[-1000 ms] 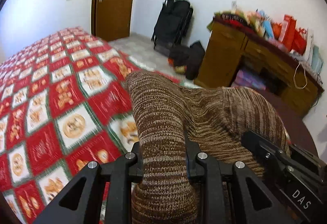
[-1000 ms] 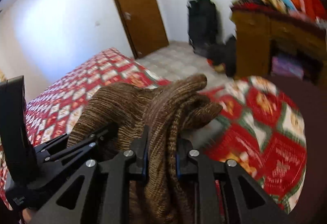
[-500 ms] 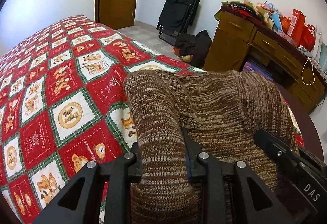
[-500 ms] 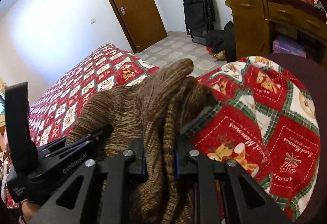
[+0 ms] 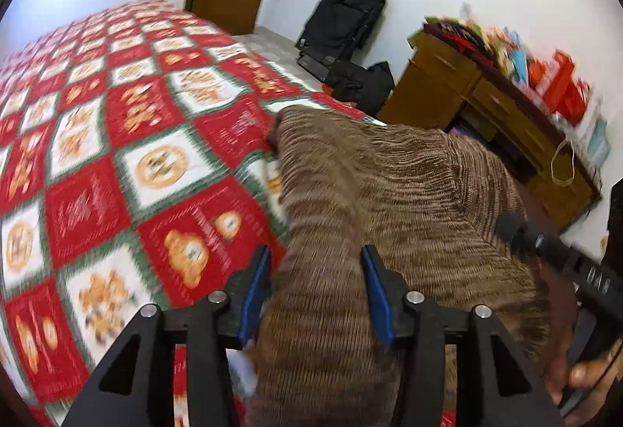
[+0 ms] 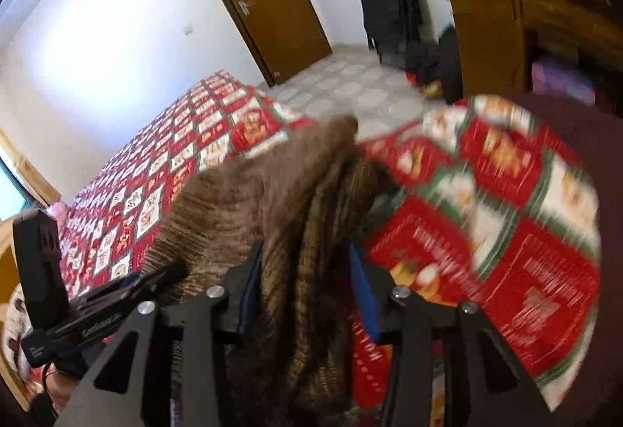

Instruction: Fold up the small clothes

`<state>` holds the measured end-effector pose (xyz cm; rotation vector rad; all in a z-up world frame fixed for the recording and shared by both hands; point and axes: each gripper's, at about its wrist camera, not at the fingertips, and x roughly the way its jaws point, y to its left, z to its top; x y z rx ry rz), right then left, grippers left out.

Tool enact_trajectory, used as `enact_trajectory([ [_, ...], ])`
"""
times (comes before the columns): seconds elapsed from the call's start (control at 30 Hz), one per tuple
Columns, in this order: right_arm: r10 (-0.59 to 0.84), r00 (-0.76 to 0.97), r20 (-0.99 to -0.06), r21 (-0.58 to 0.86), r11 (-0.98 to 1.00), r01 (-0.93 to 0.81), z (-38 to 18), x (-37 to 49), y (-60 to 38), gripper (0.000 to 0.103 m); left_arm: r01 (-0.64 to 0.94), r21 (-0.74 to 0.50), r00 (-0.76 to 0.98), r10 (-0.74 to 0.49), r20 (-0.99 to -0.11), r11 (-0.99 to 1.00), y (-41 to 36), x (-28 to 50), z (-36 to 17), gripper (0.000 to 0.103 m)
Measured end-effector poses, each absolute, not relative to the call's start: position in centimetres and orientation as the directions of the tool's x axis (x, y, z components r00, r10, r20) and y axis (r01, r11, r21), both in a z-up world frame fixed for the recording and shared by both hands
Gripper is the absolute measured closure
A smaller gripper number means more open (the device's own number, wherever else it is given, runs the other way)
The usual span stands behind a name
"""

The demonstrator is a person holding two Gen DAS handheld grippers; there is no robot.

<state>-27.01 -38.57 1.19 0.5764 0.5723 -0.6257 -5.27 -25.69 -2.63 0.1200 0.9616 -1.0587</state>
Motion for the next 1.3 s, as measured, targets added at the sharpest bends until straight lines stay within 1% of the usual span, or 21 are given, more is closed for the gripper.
enact_trajectory([
  [0.1,-0.462,0.634,-0.620,0.199,0.689,0.697,3.6,-26.5,-38.9,0.056,0.761,-0.354,0.153,-0.681,-0.716,0.543,-24.4,-5.6,-2.8,0.053],
  [0.13,-0.475,0.632,-0.612,0.180,0.695,0.696,4.2,-26.2,-39.0,0.058,0.761,-0.350,0.157,-0.679,-0.717,0.546,-24.1,-5.7,-2.8,0.053],
  [0.17,-0.472,0.641,-0.606,0.168,0.711,0.683,4.7,-25.7,-39.0,0.061,0.763,-0.348,0.160,-0.680,-0.715,0.545,-23.7,-6.0,-2.7,0.053],
  [0.2,-0.457,0.647,-0.611,0.149,0.736,0.660,5.0,-24.8,-38.9,0.067,0.768,-0.338,0.172,-0.682,-0.711,0.545,-23.3,-6.3,-2.6,0.053],
  [0.23,-0.450,0.635,-0.628,0.100,0.762,0.639,4.9,-23.7,-38.5,0.071,0.770,-0.319,0.194,-0.679,-0.708,0.552,-22.9,-6.5,-2.5,0.053],
  [0.27,-0.465,0.607,-0.645,0.031,0.777,0.629,4.6,-22.5,-38.2,0.078,0.767,-0.311,0.213,-0.680,-0.702,0.561,-22.3,-6.5,-2.4,0.053],
  [0.3,-0.489,0.577,-0.654,-0.032,0.780,0.625,4.1,-21.5,-38.1,0.080,0.760,-0.317,0.221,-0.684,-0.695,0.568,-21.9,-6.3,-2.3,0.053],
  [0.33,-0.486,0.569,-0.663,-0.043,0.784,0.620,3.5,-21.0,-38.5,0.081,0.748,-0.336,0.218,-0.690,-0.691,0.573,-21.5,-6.1,-2.5,0.053],
  [0.4,-0.461,0.537,-0.706,-0.030,0.777,0.628,1.8,-20.0,-40.1,0.088,0.734,-0.349,0.197,-0.674,-0.712,0.583,-21.7,-5.5,-3.1,0.053],
  [0.47,-0.463,0.498,-0.733,-0.048,0.765,0.642,0.5,-19.2,-41.3,0.089,0.712,-0.370,0.176,-0.662,-0.728,0.597,-22.1,-4.9,-4.0,0.053],
  [0.5,-0.468,0.502,-0.727,-0.058,0.771,0.635,0.3,-19.0,-41.6,0.090,0.701,-0.380,0.169,-0.657,-0.735,0.604,-22.2,-4.7,-4.5,0.053],
  [0.6,-0.515,0.458,-0.725,-0.124,0.751,0.648,0.0,-18.1,-42.3,0.090,0.675,-0.386,0.140,-0.623,-0.770,0.629,-23.2,-4.2,-6.0,0.047],
  [0.63,-0.521,0.448,-0.727,-0.131,0.745,0.654,-0.3,-17.8,-42.8,0.090,0.676,-0.376,0.155,-0.620,-0.769,0.634,-23.3,-4.2,-5.9,0.045],
  [0.73,-0.498,0.467,-0.731,-0.077,0.740,0.668,-0.2,-18.1,-43.7,0.090,0.728,-0.303,0.192,-0.607,-0.771,0.615,-23.6,-4.9,-5.0,0.045],
  [0.8,-0.510,0.497,-0.702,-0.044,0.728,0.684,1.1,-19.4,-42.8,0.089,0.742,-0.288,0.206,-0.613,-0.763,0.606,-22.9,-5.2,-4.3,0.045],
  [0.9,-0.534,0.558,-0.635,-0.057,0.753,0.655,3.5,-22.1,-38.8,0.088,0.723,-0.302,0.228,-0.627,-0.745,0.621,-21.3,-5.5,-3.8,0.045],
  [1.0,-0.483,0.628,-0.610,-0.043,0.812,0.582,4.8,-24.9,-33.3,0.085,0.731,-0.271,0.258,-0.620,-0.741,0.627,-20.5,-6.4,-3.6,0.045],
  [1.1,-0.447,0.629,-0.636,-0.054,0.839,0.542,3.8,-25.8,-30.0,0.085,0.758,-0.200,0.292,-0.598,-0.747,0.621,-20.5,-7.9,-3.5,0.045],
  [1.2,-0.412,0.604,-0.683,-0.003,0.828,0.561,1.4,-26.4,-29.4,0.085,0.775,-0.143,0.319,-0.576,-0.753,0.616,-20.3,-9.4,-3.1,0.045],
  [1.23,-0.408,0.595,-0.693,0.011,0.819,0.574,0.7,-26.8,-29.4,0.087,0.772,-0.129,0.331,-0.567,-0.754,0.623,-20.2,-9.6,-3.0,0.045],
  [1.3,-0.411,0.591,-0.694,0.020,0.809,0.587,0.1,-27.6,-28.9,0.088,0.766,-0.107,0.352,-0.553,-0.755,0.634,-19.7,-10.1,-2.8,0.045],
])
